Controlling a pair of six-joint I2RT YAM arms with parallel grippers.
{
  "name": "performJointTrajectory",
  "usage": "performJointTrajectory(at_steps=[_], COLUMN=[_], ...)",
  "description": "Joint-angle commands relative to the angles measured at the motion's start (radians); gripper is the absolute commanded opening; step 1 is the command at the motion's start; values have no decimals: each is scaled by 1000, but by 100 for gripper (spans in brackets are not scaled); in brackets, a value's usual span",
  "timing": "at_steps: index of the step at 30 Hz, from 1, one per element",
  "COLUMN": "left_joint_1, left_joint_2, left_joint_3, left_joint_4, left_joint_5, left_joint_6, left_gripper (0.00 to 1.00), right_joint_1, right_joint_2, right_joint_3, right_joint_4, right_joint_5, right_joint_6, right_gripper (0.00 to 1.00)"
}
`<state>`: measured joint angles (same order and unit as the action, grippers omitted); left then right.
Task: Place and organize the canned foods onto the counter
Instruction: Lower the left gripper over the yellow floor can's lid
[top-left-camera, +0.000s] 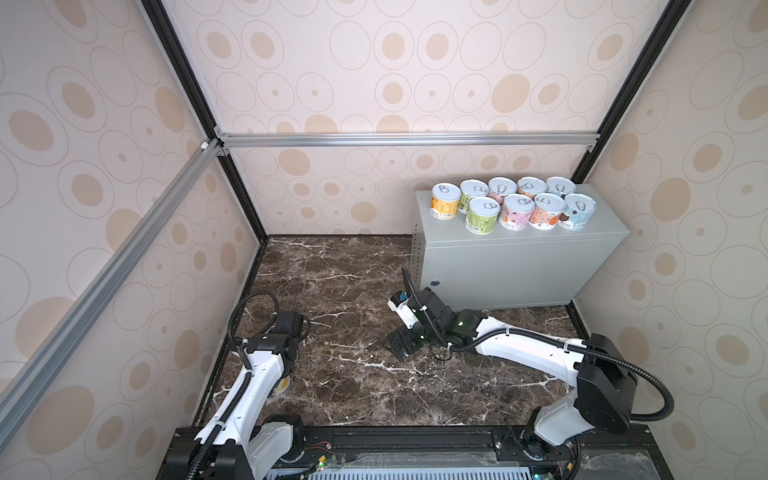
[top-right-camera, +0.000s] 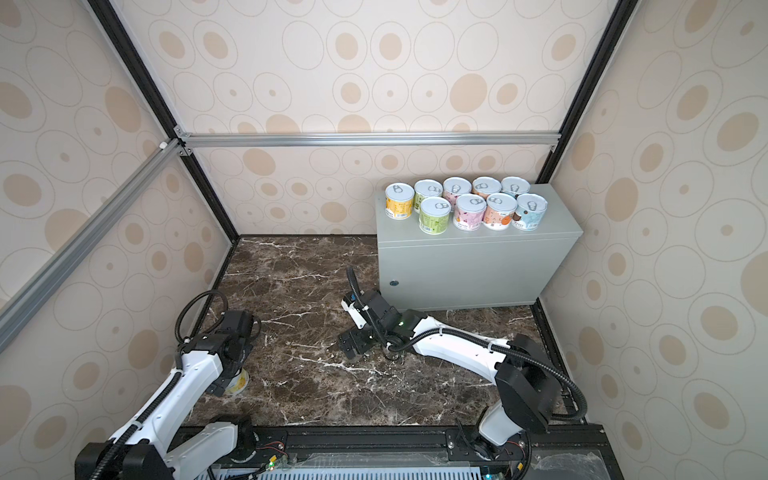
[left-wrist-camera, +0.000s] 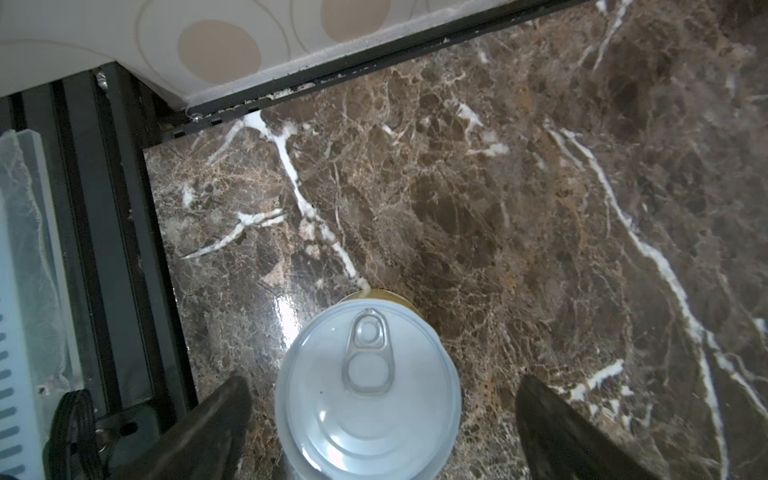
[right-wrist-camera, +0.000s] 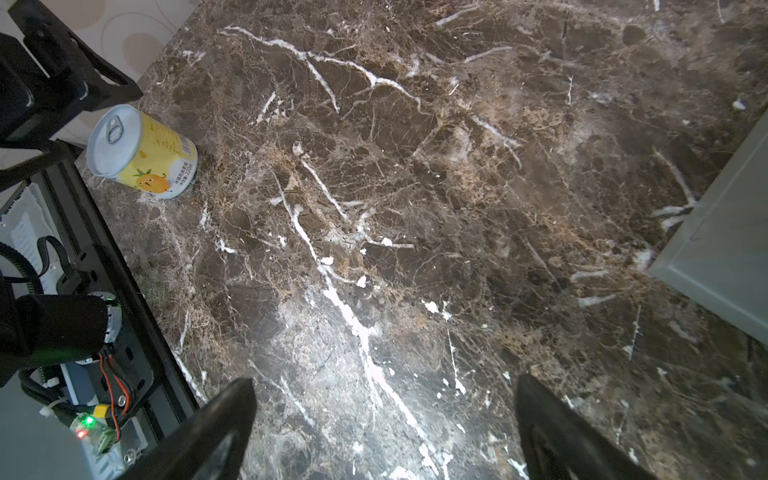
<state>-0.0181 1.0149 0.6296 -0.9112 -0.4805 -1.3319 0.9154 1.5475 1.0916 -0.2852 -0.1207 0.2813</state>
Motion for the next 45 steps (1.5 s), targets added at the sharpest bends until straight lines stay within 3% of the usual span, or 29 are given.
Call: performJointTrajectory(at_steps=[1,29,39,45], left_joint_1=[35,185,194,193], left_joint_2=[-7,163,219,243], left_joint_3=[-22,-88,-50,-4], left_joint_4=[25,256,291,276], left_joint_5=[12,174,187,183], left_joint_6=[31,150,190,230], left_gripper=[99,96,80,78], right_joint_1=[5,5,4,4], right_joint_2=[19,93,120,130], right_joint_3=[31,91,104,99], right_joint_4=[-32,-62,-51,-34], right_joint_5=[-8,-8,4,10], right_joint_6=[-11,-19,-28,-29], right_gripper=[99,99,99,99])
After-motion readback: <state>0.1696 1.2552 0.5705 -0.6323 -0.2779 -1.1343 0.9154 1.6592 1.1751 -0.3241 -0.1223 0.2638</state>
